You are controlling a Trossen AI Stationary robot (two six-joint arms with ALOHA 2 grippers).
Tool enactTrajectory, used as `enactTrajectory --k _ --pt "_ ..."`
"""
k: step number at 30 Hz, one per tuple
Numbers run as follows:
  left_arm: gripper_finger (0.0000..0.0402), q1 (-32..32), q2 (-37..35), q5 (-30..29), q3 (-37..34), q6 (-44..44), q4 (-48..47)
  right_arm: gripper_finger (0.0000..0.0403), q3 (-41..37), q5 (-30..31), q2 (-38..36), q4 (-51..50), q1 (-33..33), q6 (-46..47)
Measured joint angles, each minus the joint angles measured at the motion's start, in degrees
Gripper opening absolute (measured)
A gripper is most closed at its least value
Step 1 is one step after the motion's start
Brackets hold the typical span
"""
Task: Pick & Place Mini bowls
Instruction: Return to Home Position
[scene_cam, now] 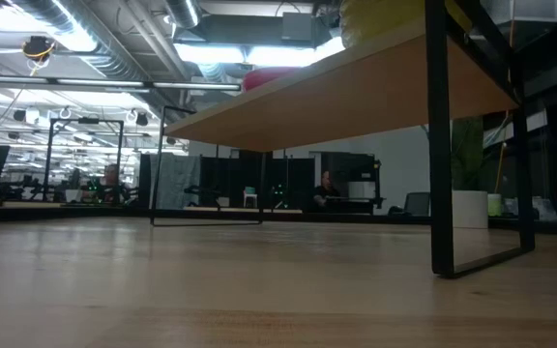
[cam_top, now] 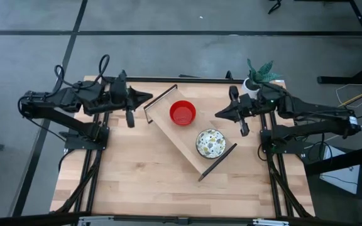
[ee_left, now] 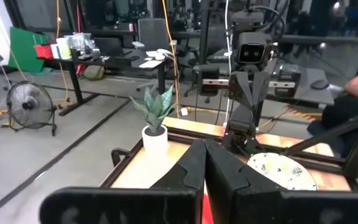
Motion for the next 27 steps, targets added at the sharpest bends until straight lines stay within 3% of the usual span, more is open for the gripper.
enactTrajectory --k 14,27 --pt "0.0001 0.00 -11.10 3.18 -17.08 -0.10 12.94 0.0000 -0.69 12.92 -4.84 -5.19 7.00 0.83" --pt "0.0001 0.00 -22.55 3.07 -29.77 0.03 17.68 0.0000 -20.07 19.30 -16.60 10.12 8.14 4.58"
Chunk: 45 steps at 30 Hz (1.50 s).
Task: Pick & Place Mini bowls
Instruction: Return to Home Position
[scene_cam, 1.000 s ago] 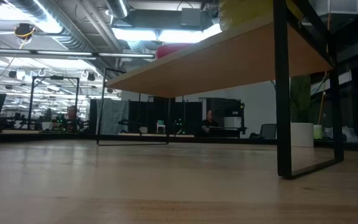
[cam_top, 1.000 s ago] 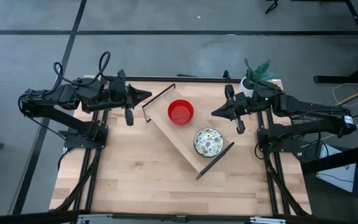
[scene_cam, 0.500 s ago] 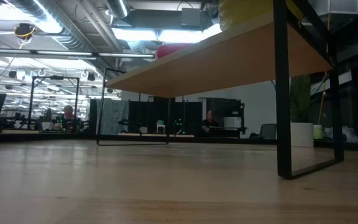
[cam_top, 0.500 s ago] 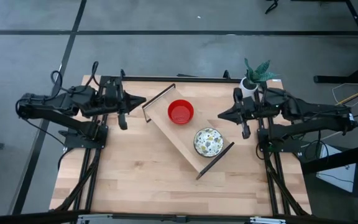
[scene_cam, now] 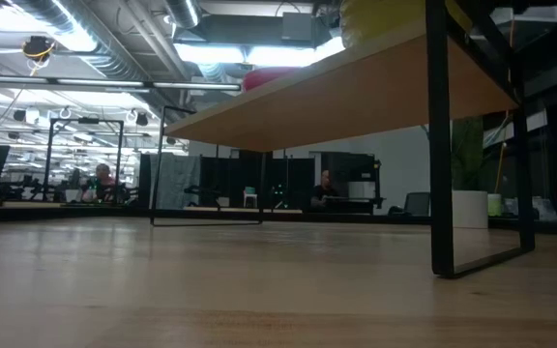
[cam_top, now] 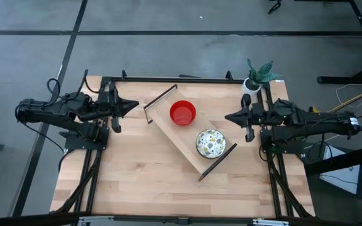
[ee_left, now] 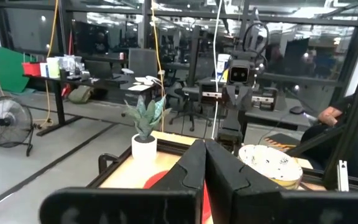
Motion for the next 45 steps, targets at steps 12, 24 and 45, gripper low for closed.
enactTrajectory --k 12,24,45 --pt "0.0002 0.00 -7.80 0.13 -12.76 -0.72 7.40 0.0000 -5.39 2.34 -8.54 -1.75 0.00 -0.52" --pt "0.0002 0.00 -13.20 0.46 -19.18 1.52 11.30 0.0000 -6.63 2.25 -9.13 -6.81 0.00 -1.97" --pt "0.0002 0.00 -19.01 1.80 -33.32 0.90 20.48 0.0000 -22.26 -1.63 -23.24 -0.02 0.00 -3.20"
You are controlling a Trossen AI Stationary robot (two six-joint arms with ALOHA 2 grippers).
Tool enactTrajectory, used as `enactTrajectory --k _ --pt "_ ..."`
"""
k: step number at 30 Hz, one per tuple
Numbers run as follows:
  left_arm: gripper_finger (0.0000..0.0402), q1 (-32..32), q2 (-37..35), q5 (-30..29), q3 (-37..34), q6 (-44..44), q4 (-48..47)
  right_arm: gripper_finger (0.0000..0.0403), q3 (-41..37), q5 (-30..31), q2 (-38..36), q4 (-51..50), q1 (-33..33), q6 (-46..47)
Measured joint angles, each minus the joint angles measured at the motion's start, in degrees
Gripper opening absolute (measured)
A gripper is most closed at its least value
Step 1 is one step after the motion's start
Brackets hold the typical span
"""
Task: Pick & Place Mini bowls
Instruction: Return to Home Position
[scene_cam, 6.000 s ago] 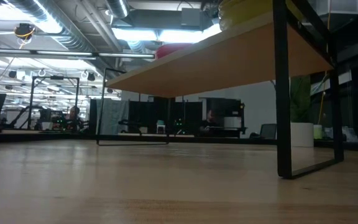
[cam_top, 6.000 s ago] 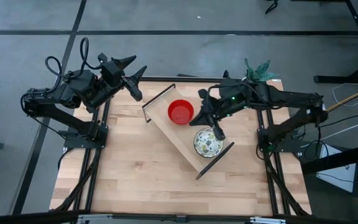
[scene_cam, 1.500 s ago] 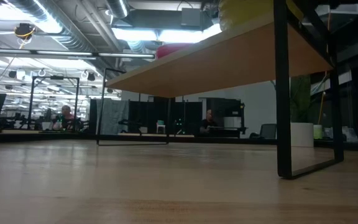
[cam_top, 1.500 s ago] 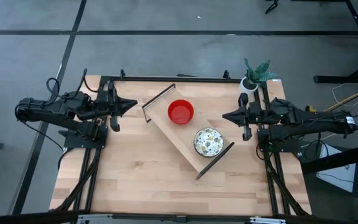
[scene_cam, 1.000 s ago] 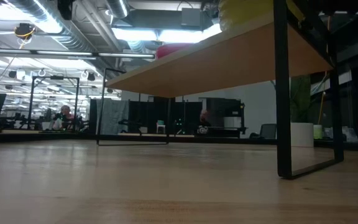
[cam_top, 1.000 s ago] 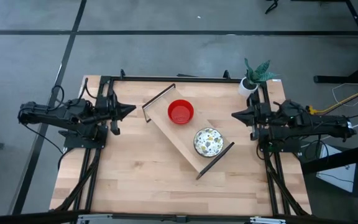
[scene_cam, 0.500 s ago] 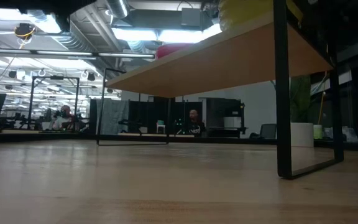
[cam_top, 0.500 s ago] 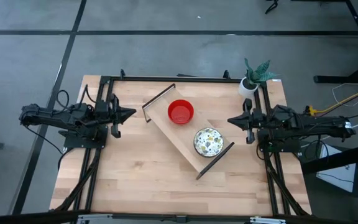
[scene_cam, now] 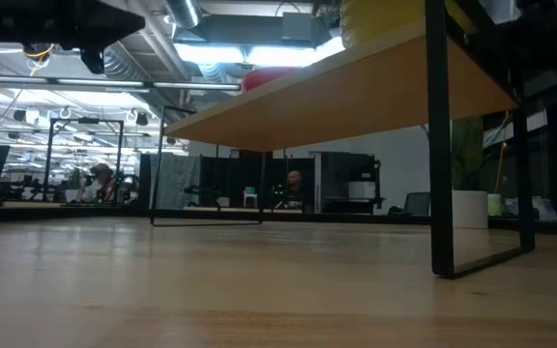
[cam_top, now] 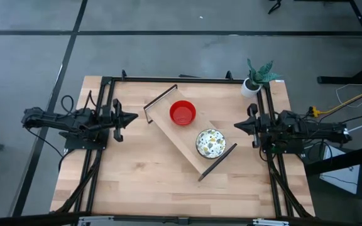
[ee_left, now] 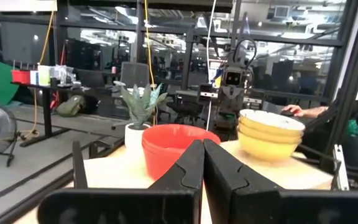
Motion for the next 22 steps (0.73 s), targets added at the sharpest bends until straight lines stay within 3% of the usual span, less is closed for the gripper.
enactTrajectory --k 8,22 --pt "0.0002 -0.02 -3.38 -0.01 -4.12 0.50 -0.33 0.0000 -0.19 -1.06 -3.50 -4.97 -0.02 -1.23" --pt "0.0002 0.00 -5.41 -0.92 -7.57 0.63 0.26 0.0000 -4.60 -1.10 -5.92 -1.50 -0.02 -2.03"
